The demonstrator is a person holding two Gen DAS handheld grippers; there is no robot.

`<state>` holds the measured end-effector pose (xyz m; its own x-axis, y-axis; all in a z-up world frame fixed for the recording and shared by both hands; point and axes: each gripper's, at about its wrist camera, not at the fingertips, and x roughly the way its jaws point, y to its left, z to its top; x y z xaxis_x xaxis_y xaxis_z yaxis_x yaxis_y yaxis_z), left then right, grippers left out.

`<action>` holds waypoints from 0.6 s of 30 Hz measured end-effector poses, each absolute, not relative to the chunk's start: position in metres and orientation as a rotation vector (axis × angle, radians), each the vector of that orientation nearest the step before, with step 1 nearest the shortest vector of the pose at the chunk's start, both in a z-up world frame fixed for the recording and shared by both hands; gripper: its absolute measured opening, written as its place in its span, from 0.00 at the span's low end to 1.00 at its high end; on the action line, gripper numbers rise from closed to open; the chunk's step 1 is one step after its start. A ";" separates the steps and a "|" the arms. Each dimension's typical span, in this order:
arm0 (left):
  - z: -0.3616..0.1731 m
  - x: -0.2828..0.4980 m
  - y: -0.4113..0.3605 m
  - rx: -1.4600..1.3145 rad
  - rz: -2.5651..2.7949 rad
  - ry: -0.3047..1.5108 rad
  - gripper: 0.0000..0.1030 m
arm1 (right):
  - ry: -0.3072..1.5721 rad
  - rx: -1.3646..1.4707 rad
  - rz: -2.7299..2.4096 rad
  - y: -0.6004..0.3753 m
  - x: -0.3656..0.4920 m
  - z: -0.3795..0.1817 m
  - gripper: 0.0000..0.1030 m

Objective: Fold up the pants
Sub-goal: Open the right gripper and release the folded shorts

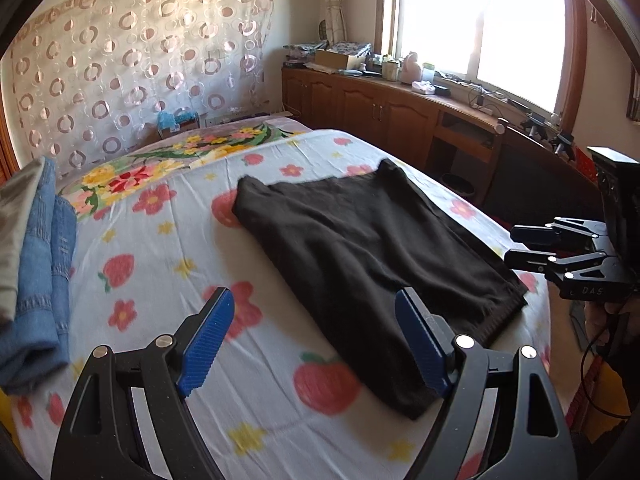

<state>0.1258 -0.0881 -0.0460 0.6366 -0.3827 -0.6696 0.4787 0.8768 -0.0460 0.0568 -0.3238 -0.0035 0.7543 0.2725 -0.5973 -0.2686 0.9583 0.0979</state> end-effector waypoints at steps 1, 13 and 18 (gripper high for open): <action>-0.048 0.124 -0.089 0.140 -0.498 0.736 0.81 | 0.661 0.014 0.293 -0.325 0.055 -0.005 0.51; -0.084 0.095 -0.107 0.150 -0.558 0.821 0.81 | 0.727 0.077 0.293 -0.329 0.053 -0.014 0.51; -0.096 0.092 -0.105 0.181 -0.521 0.854 0.81 | 0.729 0.078 0.300 -0.327 0.048 -0.020 0.51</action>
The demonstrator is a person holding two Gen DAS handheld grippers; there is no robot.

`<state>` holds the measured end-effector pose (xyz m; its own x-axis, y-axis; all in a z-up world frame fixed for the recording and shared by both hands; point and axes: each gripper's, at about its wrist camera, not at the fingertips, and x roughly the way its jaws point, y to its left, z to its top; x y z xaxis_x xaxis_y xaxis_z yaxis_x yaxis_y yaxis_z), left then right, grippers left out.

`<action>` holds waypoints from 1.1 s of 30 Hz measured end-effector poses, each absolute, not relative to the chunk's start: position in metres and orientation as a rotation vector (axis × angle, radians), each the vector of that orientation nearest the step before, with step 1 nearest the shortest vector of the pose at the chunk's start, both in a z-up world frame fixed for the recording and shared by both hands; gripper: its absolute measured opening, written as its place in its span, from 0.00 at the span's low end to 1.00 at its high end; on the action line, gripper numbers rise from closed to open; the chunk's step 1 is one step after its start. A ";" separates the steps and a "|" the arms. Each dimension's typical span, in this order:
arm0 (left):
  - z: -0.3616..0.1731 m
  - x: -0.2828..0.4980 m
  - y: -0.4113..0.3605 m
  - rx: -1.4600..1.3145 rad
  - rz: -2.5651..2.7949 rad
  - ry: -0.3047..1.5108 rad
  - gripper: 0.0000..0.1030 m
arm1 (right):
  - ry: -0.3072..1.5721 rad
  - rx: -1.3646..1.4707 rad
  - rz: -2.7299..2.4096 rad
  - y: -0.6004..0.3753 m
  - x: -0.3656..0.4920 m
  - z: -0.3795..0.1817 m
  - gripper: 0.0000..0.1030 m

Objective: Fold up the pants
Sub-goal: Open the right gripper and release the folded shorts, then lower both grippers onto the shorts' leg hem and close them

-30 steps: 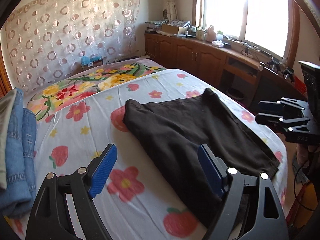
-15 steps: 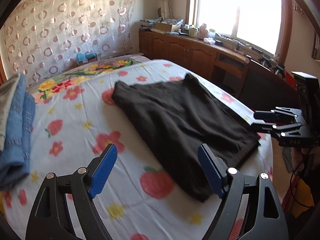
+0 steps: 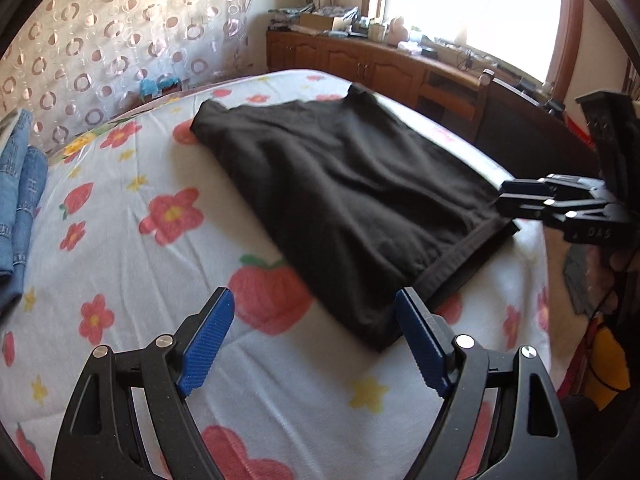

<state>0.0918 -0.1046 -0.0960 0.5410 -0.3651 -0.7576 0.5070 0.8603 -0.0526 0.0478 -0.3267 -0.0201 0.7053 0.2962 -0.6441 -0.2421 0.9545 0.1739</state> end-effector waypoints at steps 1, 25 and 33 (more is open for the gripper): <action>-0.097 0.090 -0.103 0.180 -0.523 0.851 0.81 | 0.732 0.076 0.298 -0.326 0.047 -0.021 0.51; -0.098 0.085 -0.098 0.112 -0.536 0.850 0.76 | 0.738 0.017 0.307 -0.311 0.041 -0.030 0.26; -0.096 0.075 -0.105 0.072 -0.619 0.863 0.56 | 0.732 0.032 0.323 -0.313 0.041 -0.032 0.21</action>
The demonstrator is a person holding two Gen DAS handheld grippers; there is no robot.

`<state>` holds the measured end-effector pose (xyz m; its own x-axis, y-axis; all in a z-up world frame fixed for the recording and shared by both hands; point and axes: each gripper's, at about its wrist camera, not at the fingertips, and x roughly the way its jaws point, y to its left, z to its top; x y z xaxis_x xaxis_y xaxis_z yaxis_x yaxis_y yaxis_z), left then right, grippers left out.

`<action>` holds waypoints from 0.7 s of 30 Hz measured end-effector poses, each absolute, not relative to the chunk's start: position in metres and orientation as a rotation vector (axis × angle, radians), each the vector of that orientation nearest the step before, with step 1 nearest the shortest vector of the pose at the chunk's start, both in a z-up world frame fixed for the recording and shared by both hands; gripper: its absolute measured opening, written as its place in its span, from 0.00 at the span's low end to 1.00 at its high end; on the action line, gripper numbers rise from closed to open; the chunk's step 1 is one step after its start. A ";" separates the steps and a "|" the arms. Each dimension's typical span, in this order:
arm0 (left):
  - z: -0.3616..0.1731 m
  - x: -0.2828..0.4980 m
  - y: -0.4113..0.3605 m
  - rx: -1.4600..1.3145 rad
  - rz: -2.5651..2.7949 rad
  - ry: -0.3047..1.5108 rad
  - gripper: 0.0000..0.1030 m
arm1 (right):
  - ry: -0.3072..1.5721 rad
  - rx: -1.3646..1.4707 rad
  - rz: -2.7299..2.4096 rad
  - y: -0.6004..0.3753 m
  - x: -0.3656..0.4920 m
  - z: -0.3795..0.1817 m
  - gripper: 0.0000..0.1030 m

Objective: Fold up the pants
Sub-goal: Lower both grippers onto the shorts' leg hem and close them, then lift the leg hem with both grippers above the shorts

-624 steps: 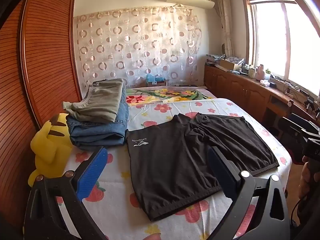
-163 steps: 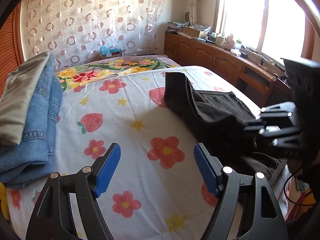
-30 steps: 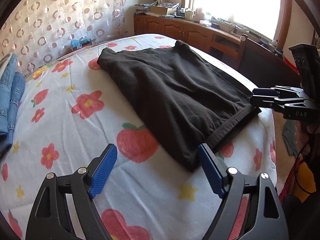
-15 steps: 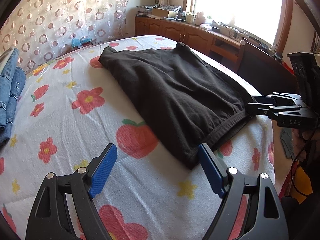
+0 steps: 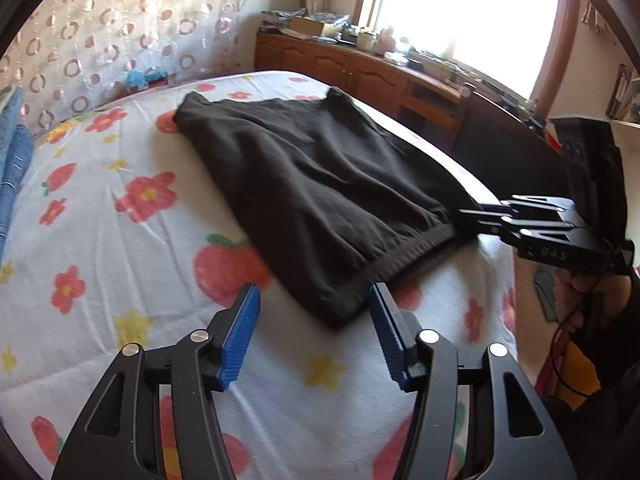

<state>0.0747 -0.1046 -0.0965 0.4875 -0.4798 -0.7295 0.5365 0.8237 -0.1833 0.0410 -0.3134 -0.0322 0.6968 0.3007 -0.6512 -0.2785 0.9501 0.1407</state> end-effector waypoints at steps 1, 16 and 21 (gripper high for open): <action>-0.097 0.074 -0.106 0.075 -0.624 0.862 0.56 | 0.731 0.034 0.324 -0.314 0.041 -0.032 0.20; -0.086 0.069 -0.109 0.097 -0.668 0.794 0.13 | 0.714 0.029 0.362 -0.308 0.039 -0.028 0.08; -0.049 0.066 -0.101 0.097 -0.658 0.699 0.12 | 0.644 0.043 0.381 -0.307 0.033 -0.007 0.08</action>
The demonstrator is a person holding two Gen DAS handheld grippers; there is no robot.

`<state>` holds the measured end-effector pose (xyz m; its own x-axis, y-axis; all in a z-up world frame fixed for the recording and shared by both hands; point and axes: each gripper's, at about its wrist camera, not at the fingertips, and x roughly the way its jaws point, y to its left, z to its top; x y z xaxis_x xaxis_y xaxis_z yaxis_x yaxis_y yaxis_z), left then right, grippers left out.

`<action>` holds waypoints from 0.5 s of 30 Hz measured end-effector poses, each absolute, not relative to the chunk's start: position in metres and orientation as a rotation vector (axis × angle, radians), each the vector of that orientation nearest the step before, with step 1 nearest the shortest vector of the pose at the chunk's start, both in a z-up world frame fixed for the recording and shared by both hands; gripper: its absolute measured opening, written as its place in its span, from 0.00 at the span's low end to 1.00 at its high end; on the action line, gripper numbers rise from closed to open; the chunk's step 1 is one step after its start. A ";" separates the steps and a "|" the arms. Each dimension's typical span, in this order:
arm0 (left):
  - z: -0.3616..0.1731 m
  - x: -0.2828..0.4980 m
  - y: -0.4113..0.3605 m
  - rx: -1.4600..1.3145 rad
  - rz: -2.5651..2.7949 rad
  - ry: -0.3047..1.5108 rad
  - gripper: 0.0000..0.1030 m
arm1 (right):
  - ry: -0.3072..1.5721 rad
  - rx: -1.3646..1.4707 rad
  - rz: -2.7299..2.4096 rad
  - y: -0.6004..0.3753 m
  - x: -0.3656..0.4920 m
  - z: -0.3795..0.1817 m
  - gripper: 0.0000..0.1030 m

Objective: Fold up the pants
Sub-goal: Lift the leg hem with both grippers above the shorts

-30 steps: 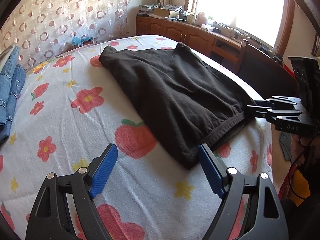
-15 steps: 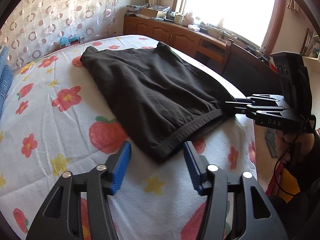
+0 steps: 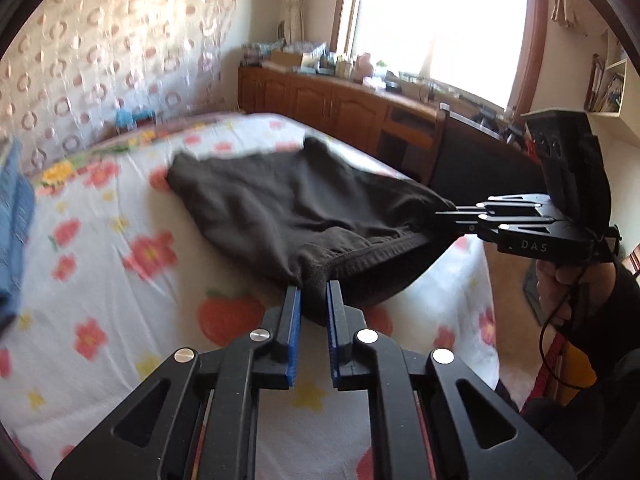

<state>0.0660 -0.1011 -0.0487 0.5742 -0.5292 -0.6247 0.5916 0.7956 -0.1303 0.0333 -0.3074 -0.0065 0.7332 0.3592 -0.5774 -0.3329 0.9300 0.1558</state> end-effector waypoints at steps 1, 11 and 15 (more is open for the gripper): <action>-0.041 0.067 -0.098 0.090 -0.657 0.680 0.12 | 0.620 0.040 0.386 -0.307 0.032 0.003 0.08; 0.058 0.080 -0.073 0.083 -0.595 0.482 0.12 | 0.391 -0.020 0.423 -0.293 0.022 0.099 0.08; 0.091 0.079 -0.058 0.065 -0.587 0.419 0.12 | 0.317 -0.037 0.439 -0.285 0.011 0.131 0.08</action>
<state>0.0791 -0.0582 0.0906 0.7511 -0.5239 -0.4016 0.5501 0.8331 -0.0579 0.0113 -0.2852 0.1307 0.8569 0.4122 -0.3096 -0.4235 0.9053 0.0331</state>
